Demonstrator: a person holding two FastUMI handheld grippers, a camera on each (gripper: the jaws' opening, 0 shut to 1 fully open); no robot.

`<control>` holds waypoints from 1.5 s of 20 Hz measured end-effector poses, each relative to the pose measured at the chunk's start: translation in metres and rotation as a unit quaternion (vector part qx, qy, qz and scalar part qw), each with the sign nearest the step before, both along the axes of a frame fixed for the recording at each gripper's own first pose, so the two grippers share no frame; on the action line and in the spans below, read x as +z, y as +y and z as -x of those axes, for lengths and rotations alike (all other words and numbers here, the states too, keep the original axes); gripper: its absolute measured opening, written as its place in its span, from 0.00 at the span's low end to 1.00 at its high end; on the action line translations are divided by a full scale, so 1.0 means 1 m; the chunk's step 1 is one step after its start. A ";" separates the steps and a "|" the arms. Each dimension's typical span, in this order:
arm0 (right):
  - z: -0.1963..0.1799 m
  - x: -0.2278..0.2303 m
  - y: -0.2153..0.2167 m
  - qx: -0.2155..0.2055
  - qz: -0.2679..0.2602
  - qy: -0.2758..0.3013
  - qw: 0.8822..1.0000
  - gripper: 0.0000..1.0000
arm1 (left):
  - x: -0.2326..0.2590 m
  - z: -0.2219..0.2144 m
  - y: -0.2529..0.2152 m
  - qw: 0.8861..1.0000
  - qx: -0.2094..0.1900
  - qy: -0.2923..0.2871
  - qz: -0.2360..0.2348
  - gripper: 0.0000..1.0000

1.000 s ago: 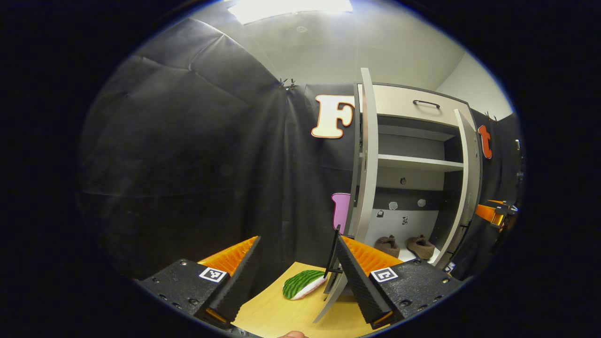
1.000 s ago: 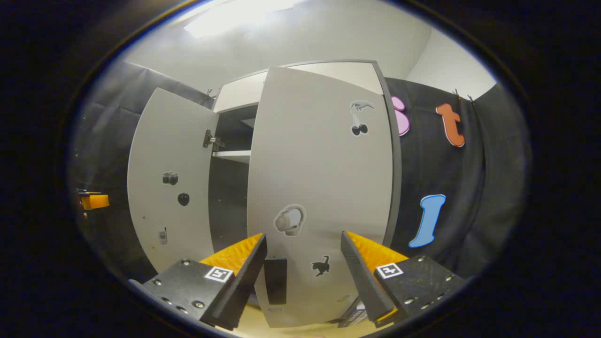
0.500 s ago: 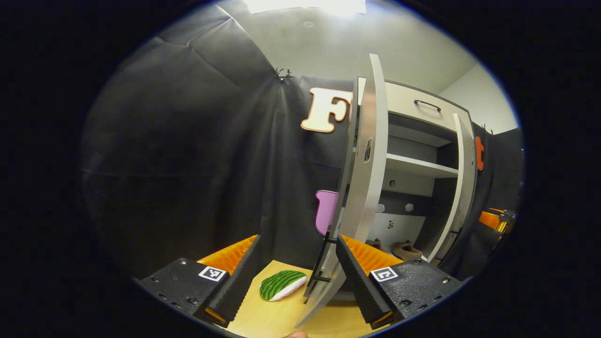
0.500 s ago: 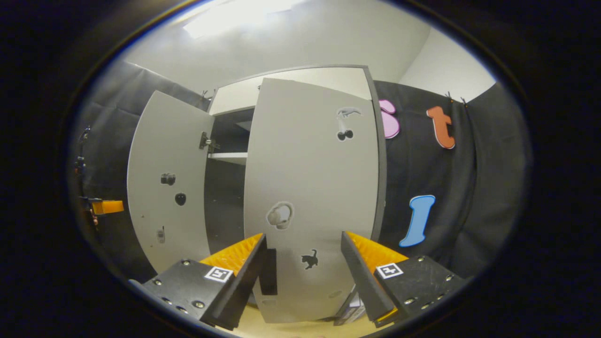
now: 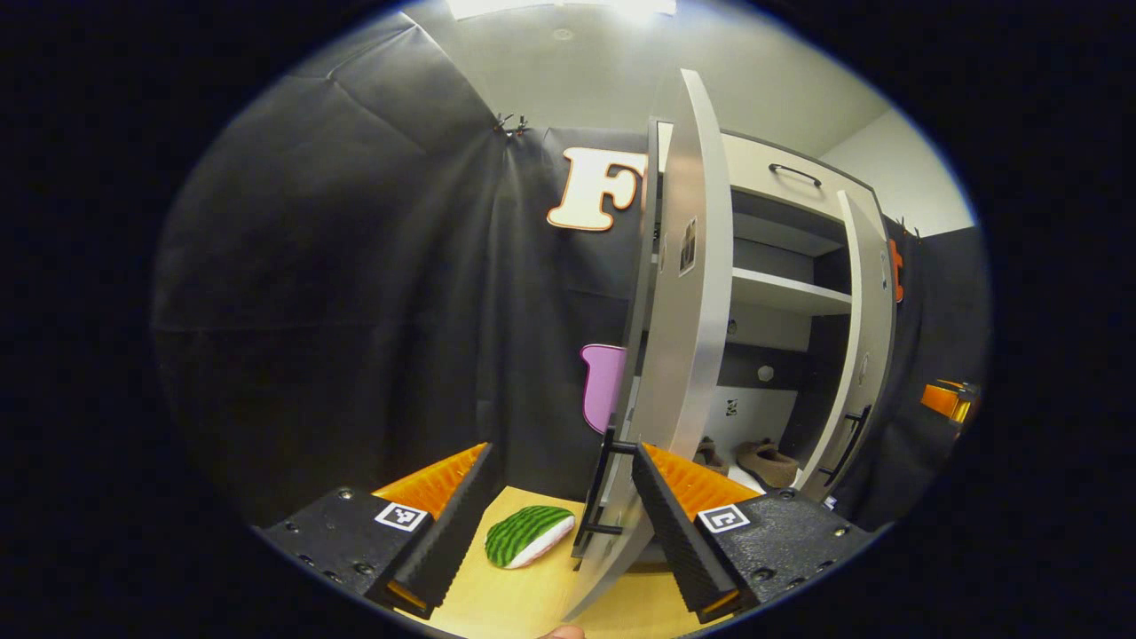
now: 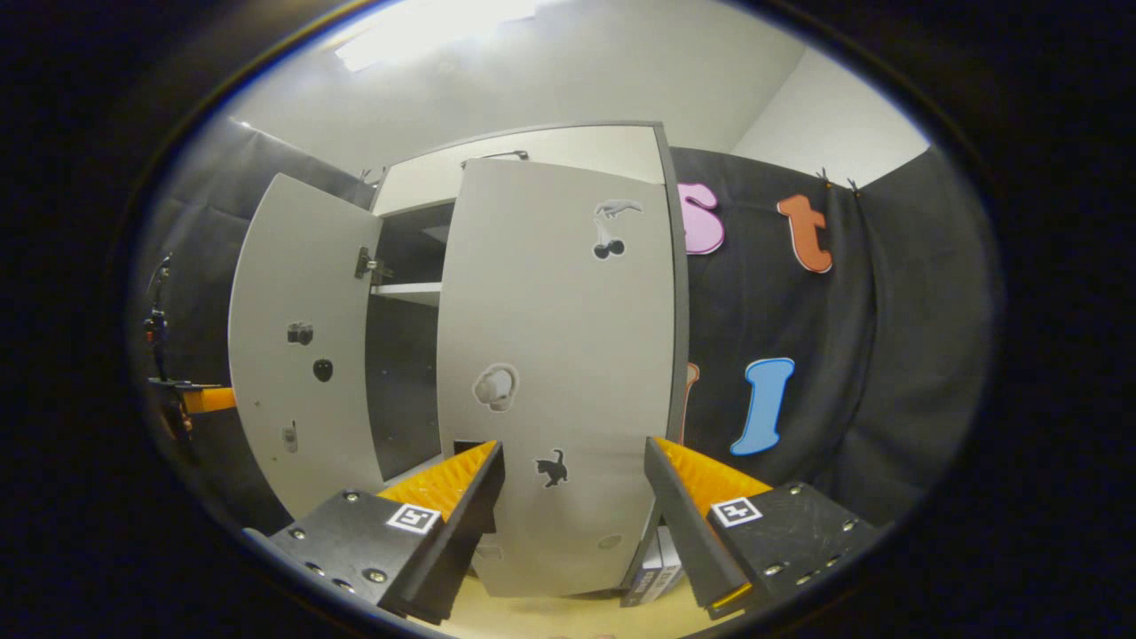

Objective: Grab one shoe with the right hand and put it into the shoe cabinet, grab the other shoe with the left hand and put it into the shoe cabinet; then close the right door with the right hand and the left door with the left hand.

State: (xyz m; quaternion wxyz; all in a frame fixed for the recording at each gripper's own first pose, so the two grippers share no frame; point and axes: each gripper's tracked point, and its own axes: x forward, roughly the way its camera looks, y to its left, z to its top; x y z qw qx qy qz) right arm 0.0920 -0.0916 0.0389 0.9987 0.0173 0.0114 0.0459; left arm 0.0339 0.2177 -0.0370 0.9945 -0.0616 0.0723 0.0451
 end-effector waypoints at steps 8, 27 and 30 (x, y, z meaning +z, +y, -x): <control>0.006 0.003 -0.006 -0.013 -0.012 0.001 1.000 0.95 | -0.003 -0.002 -0.032 0.998 -0.059 0.000 0.027 0.93; 0.034 0.002 -0.049 -0.063 -0.005 0.012 0.998 0.95 | -0.006 -0.030 -0.140 0.983 -0.180 -0.012 -0.011 0.94; 0.043 0.002 -0.065 -0.080 -0.008 0.014 0.997 0.95 | -0.016 -0.041 -0.156 0.982 -0.186 -0.007 -0.009 0.93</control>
